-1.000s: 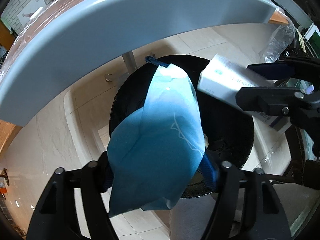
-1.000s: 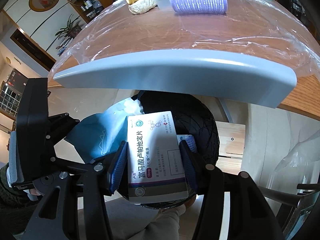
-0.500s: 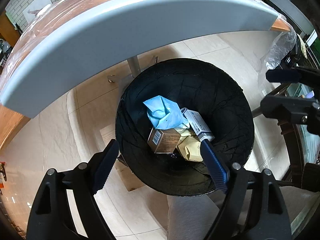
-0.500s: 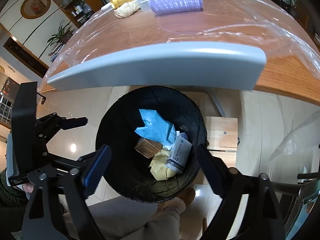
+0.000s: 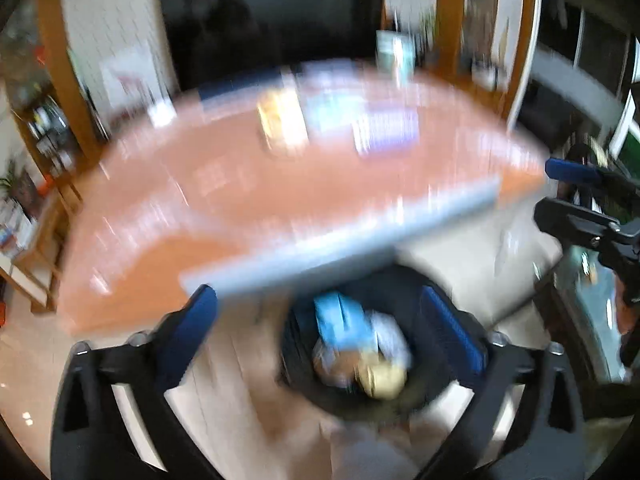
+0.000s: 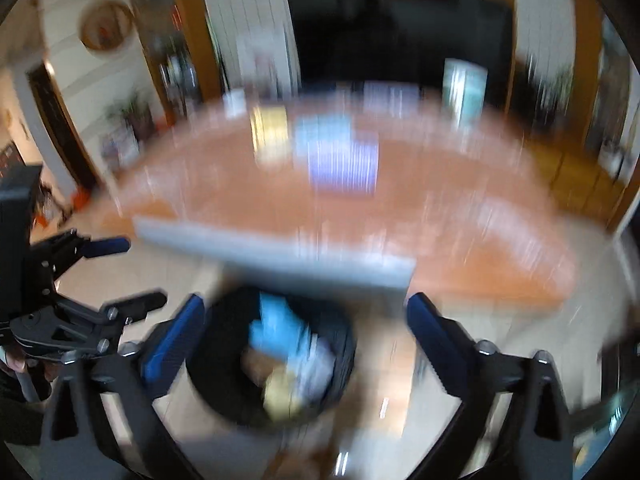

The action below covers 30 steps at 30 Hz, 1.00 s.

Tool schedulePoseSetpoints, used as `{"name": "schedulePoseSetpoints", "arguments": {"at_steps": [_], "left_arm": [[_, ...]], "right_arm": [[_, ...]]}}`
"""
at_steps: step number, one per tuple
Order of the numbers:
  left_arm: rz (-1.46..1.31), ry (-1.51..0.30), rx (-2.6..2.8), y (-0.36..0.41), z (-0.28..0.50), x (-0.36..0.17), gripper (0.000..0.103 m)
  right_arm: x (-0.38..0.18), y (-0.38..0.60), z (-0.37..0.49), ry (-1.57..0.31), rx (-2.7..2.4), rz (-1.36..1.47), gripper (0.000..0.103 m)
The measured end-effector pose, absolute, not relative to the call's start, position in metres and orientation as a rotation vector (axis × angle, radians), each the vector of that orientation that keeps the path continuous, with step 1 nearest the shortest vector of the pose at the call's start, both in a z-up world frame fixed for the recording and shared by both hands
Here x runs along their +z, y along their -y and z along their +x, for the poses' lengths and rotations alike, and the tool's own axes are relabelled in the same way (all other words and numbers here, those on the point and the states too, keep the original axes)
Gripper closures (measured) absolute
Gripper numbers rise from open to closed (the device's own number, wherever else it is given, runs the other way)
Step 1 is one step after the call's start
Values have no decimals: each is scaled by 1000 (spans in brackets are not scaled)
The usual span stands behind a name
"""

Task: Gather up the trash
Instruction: 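Move both open tools back over the table toward the remaining items, then grasp the yellow cup with the left tool while the right tool grasps the lavender hair roller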

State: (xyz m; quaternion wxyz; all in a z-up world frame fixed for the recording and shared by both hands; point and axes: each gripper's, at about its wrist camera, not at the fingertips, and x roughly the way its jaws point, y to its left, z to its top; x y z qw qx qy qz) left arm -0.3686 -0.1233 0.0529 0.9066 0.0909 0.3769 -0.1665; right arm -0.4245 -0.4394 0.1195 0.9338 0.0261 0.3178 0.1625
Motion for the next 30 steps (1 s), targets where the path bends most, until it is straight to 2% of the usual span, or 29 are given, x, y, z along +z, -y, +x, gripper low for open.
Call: {"name": "schedulePoseSetpoints", "arguments": {"at_steps": [1,5,11,27,30], "left_arm": [[160,-708,-320,119,-368,67,1],[68,-701,-311,116,-334,88,1],[164,-689,-312,129,-290,94,1],[250,-853,-407,146,-186,52,2],[251,-878,-430,145,-170,46,12]], "right_arm": [[128,443,-420,-620,328,86,4],[132,449,-383,-720,297,199,4],[119,435,-347,-773,262,116,4],[54,418,-253,-973,192,163,6],[46,417,-243,-995,190,192,9]]}}
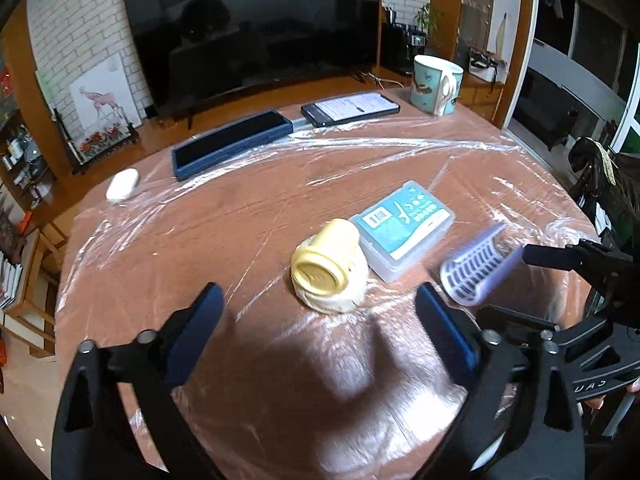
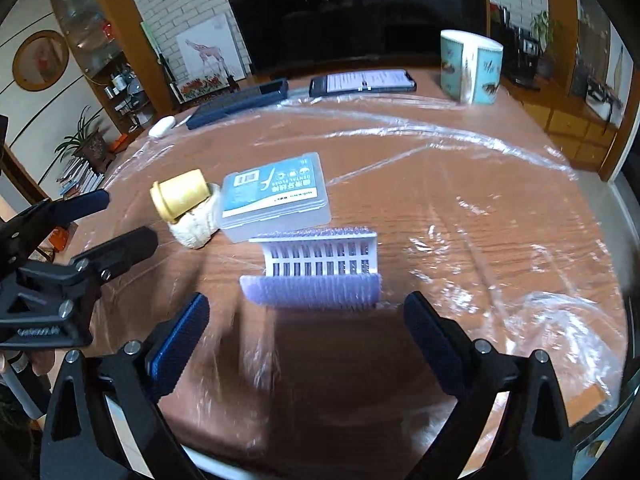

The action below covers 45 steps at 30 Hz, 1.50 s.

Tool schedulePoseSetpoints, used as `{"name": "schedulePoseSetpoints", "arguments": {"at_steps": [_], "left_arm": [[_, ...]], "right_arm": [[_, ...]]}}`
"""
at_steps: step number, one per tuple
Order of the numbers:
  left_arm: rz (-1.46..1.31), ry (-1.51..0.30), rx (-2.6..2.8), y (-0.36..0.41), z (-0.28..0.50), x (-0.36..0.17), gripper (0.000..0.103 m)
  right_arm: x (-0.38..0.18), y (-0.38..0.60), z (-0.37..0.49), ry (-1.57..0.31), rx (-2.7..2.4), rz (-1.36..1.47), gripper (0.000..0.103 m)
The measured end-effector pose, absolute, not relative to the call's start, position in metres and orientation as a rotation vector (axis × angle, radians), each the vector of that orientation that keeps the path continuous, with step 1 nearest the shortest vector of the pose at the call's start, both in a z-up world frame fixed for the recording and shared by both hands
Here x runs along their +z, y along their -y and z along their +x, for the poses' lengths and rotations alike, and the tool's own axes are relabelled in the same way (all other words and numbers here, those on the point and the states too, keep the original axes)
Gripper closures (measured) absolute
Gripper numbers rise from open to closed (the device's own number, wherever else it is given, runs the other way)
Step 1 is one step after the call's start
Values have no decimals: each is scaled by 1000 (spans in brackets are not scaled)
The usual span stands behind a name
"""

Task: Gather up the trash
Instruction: 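Grasp the yellow cup with the left tool while the right tool grasps the lavender hair roller, then carry the yellow cup with the left tool while the right tool carries the roller to the bin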

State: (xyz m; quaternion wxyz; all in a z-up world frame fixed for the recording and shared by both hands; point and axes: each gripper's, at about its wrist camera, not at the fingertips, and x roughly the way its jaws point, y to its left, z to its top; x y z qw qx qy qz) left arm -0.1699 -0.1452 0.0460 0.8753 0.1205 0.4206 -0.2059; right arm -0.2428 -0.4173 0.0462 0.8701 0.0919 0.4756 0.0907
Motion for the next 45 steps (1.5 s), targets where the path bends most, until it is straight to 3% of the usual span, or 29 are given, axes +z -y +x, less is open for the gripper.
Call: {"name": "schedulePoseSetpoints", "arguments": {"at_steps": [4,8,13,15,21,45], "left_arm": [[231,-914,-473,143,-152,37,26],[246,-924,-501,144,-142,32,30],[274,-919,-529,149,-137,29,44],[284,-918,-537,151,-136,28,45],[295,-906,-559,152,-136,27,65],[196,-872,-506,131,-181,53,65]], "right_arm": [[40,417,-233,-1009,189,227,11],[39,416,-229,-1000,175,231,12],[39,410,-227,-982,133,174,25],[38,408,-227,-974,124,145,27],[37,404,-228,-953,116,87,30],[81,420,-252,-884,214,186,30]]}}
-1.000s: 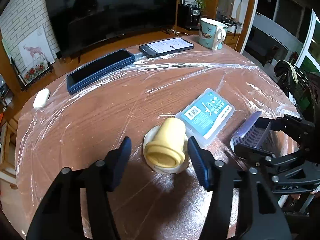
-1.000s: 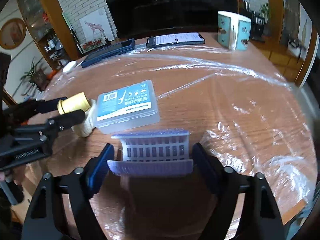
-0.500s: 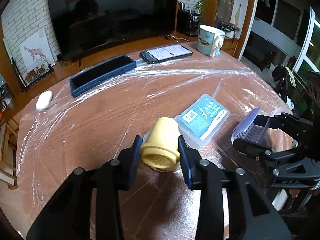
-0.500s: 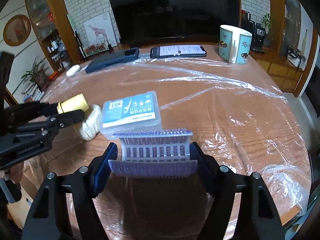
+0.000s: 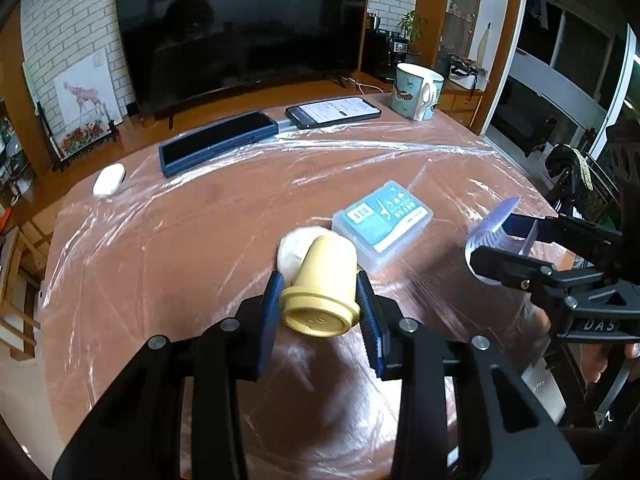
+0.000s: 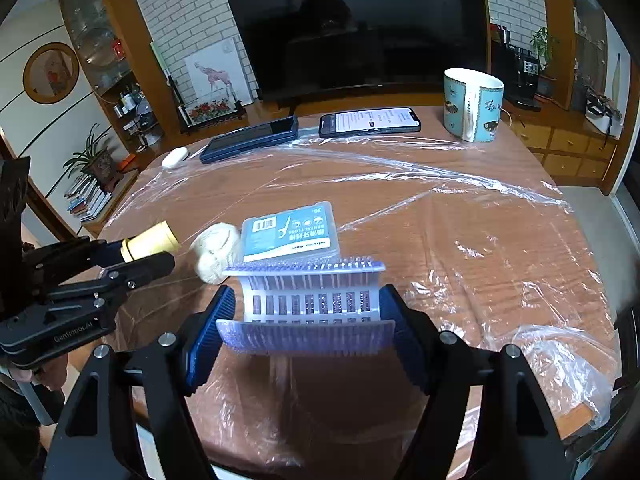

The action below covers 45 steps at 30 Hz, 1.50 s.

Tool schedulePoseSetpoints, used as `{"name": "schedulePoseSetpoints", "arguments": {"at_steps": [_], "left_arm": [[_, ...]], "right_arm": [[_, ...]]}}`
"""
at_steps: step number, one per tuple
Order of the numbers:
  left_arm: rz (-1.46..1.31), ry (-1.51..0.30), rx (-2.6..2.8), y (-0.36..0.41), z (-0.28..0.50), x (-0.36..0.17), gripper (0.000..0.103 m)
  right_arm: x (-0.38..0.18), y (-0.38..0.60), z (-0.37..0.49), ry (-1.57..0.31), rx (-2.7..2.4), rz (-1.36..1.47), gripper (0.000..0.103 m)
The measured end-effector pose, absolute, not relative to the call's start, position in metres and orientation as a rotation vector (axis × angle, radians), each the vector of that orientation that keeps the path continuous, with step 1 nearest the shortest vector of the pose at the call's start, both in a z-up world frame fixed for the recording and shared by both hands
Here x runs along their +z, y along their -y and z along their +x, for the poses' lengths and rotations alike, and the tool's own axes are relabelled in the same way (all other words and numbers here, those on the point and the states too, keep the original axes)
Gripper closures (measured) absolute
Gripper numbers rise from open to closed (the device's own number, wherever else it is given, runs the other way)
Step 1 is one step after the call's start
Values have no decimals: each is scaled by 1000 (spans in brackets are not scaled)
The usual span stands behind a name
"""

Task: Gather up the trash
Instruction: 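Carry the yellow cup with the left tool while the right tool carries the roller to the bin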

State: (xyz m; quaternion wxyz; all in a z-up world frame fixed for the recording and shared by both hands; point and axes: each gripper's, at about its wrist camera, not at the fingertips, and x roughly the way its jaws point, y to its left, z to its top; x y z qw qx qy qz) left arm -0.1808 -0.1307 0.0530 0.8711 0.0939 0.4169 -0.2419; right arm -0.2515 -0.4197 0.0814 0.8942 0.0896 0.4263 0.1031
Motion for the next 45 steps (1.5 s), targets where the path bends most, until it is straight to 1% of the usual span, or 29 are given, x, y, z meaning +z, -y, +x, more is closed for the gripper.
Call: {"name": "schedulePoseSetpoints", "arguments": {"at_steps": [21,45], "left_arm": [[174,-871,-438,136,-249,57,65],[205,-899,-260,149,-311,41,65]], "right_arm": [[101,421,-297,-882,348,225,30],[90,422,-363,-930,403,162,30]]}}
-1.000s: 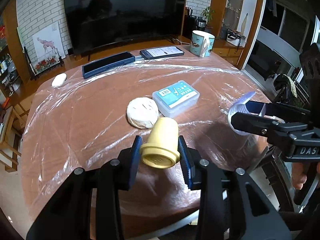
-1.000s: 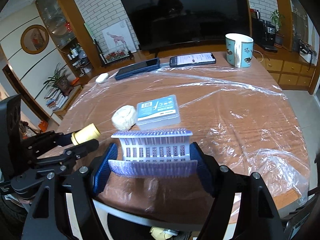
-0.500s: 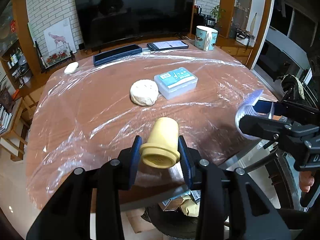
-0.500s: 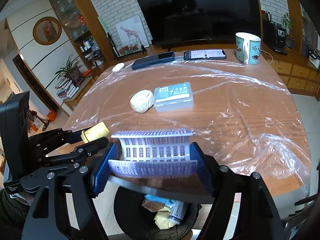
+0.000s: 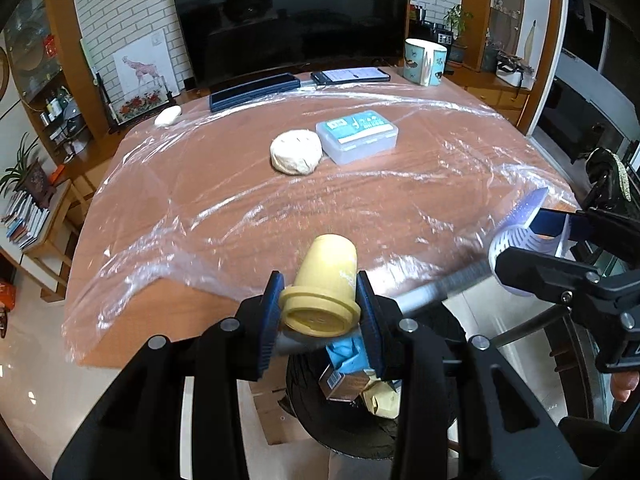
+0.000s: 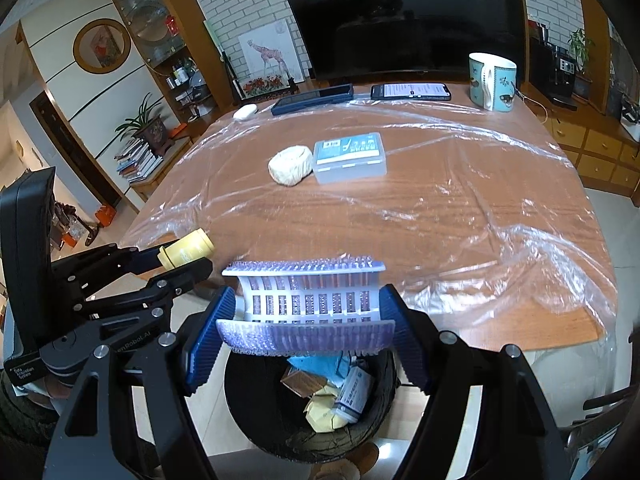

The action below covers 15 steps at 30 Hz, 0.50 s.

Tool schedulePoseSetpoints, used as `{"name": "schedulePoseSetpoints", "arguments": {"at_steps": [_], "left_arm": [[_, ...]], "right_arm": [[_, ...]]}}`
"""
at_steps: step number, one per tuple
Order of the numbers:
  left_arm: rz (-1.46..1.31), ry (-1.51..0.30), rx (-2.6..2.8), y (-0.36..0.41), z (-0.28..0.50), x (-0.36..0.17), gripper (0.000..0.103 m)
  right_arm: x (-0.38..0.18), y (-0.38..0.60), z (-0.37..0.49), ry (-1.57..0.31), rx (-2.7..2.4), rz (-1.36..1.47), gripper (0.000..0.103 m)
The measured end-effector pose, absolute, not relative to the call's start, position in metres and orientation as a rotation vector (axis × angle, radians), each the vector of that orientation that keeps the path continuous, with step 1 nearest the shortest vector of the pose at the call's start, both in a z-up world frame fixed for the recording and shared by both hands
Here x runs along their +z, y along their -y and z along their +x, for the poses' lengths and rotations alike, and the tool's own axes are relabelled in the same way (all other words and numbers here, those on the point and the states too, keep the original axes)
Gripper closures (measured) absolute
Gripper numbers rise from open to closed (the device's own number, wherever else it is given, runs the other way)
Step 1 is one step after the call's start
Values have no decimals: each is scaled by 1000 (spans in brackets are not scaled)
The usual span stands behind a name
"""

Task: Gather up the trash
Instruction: 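Carry the yellow cup with the left tool while the right tool carries the roller to the bin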

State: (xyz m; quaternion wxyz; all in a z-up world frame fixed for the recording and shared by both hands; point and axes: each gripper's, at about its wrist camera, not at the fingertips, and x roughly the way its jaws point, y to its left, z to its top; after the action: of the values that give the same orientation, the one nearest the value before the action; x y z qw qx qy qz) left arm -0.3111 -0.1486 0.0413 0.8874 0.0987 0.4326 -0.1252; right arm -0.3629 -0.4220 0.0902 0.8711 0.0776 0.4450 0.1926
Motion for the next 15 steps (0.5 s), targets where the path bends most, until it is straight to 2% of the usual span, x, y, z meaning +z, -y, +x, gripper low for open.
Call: {"name": "schedulePoseSetpoints", "arguments": {"at_steps": [15], "left_arm": [[228,-907,-189,159,-341,32,65]], "right_arm": [[82,417,-384,-955,426,140,30]]}}
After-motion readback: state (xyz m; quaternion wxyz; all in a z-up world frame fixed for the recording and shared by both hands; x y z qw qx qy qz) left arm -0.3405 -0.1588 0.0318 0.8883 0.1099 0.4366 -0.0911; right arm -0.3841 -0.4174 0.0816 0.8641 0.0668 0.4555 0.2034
